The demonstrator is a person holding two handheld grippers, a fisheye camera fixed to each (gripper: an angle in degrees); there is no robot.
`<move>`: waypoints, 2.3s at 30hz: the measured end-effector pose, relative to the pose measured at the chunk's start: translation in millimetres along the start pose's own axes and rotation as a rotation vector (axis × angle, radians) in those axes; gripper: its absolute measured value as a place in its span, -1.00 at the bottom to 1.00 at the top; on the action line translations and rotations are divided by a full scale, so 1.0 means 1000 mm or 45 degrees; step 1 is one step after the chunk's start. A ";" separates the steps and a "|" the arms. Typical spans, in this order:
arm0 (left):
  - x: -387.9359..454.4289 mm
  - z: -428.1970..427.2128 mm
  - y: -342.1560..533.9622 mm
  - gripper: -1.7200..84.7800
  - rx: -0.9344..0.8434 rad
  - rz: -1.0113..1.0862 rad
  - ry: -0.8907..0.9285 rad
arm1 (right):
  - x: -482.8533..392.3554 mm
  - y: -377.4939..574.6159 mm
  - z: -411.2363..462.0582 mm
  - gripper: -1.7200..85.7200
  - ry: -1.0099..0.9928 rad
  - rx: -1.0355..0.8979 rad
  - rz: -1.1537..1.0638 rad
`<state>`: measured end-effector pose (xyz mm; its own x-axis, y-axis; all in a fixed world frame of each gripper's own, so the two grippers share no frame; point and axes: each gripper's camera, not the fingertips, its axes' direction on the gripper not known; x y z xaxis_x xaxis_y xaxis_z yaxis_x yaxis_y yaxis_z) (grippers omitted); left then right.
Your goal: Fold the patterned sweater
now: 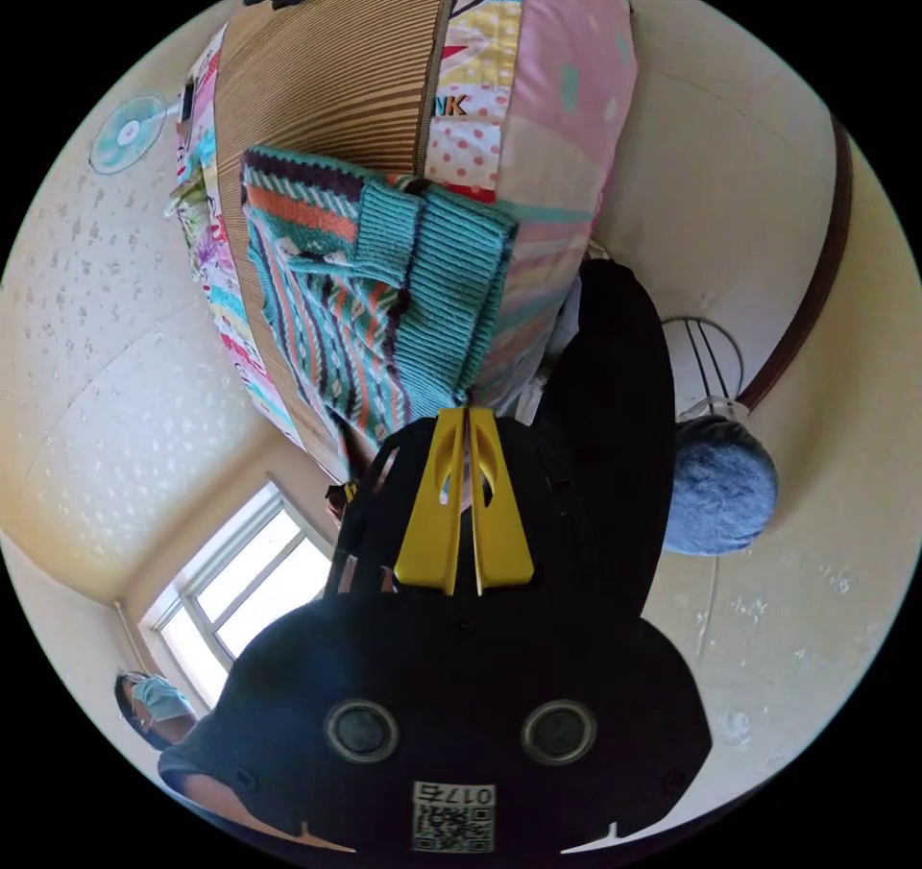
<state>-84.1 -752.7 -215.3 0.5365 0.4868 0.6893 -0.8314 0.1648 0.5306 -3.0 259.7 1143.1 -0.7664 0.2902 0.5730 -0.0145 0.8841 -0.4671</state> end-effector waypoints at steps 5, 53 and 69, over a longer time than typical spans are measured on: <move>0.086 -0.027 0.005 -0.88 0.059 0.279 -0.115 | -0.010 0.012 -0.028 -0.96 -0.091 0.021 -0.016; -0.005 0.182 0.441 -0.78 -0.504 0.125 -0.969 | -0.053 -0.050 -0.394 -0.91 -0.575 -0.084 -0.448; 0.031 0.225 0.493 -0.78 -0.607 0.277 -1.190 | 0.118 0.024 -0.320 -0.72 -1.031 0.459 0.187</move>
<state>-444.8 -849.4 179.0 0.0999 -0.2703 0.9576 -0.7849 0.5700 0.2428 111.8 432.3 1415.5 -0.9924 -0.0767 -0.0961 0.0233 0.6501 -0.7595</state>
